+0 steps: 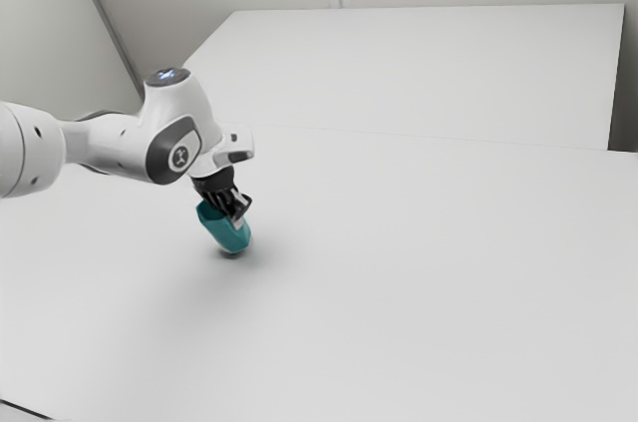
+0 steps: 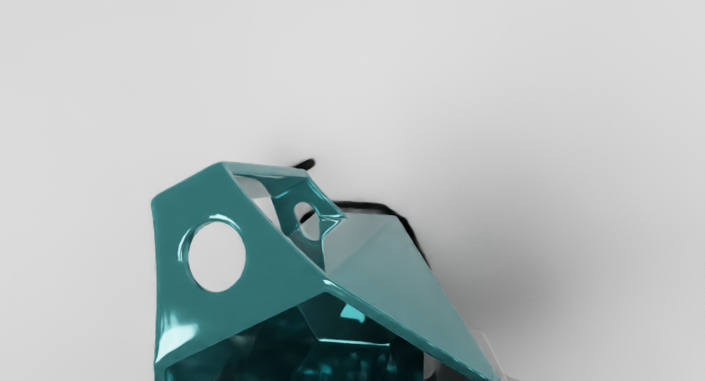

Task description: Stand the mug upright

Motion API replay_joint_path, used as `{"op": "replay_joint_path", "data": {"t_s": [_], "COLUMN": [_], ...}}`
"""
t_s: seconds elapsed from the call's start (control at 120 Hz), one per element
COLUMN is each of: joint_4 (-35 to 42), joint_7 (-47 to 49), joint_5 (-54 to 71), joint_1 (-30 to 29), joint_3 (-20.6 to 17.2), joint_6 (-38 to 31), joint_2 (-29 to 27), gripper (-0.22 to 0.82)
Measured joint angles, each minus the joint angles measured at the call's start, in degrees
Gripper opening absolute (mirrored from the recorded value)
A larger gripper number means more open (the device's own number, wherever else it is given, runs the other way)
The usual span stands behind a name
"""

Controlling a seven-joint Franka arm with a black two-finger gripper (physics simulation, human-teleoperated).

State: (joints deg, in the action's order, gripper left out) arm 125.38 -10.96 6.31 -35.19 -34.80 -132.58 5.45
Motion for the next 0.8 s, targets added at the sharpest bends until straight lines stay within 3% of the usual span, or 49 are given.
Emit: {"op": "replay_joint_path", "data": {"t_s": [0.258,0.425,0.517,0.642,0.8], "joint_4": [-0.4,-0.4,-0.8,-3.0,-9.8], "joint_7": [1.4,1.8,1.9,2.1,2.0], "joint_5": [1.2,1.1,1.1,1.0,0.4], "joint_1": [0.4,0.4,0.4,0.1,0.7], "joint_3": [0.0,0.0,-0.1,-0.7,-1.1], "joint_6": [-0.7,-1.0,-0.7,2.1,9.7], "joint_2": [2.1,1.8,0.5,-2.9,-5.3], "gripper": [-0.17,0.18,0.33,0.45,0.53]}}
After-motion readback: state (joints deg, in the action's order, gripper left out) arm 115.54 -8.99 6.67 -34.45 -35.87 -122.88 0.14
